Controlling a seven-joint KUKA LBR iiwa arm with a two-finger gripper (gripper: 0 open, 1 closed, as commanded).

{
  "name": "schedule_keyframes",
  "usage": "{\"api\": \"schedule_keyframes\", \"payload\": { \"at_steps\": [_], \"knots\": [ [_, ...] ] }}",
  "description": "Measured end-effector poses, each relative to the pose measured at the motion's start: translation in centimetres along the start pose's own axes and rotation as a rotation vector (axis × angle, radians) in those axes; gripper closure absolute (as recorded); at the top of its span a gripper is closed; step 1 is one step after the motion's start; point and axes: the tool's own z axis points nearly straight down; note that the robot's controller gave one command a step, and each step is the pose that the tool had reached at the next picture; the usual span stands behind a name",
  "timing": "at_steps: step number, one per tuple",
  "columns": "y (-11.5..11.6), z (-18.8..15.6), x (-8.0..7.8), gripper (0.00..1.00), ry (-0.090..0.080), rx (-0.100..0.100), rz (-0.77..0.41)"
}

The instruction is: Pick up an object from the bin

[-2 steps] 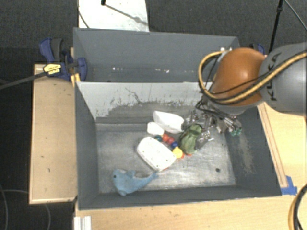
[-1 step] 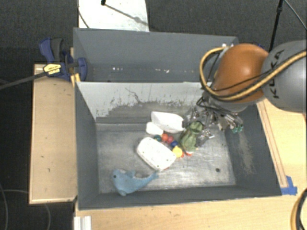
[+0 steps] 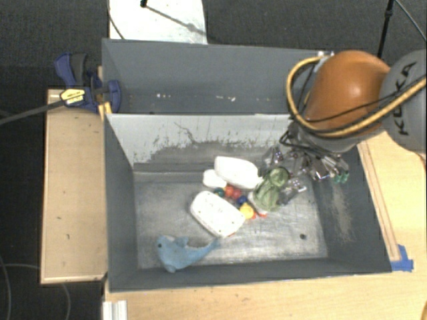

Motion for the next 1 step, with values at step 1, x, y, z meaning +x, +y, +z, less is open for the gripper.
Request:
{"api": "schedule_keyframes", "payload": {
  "at_steps": [1],
  "knots": [
    [-0.29,-1.59,-0.18,1.00,-0.020,0.008,-0.007]
  ]
}}
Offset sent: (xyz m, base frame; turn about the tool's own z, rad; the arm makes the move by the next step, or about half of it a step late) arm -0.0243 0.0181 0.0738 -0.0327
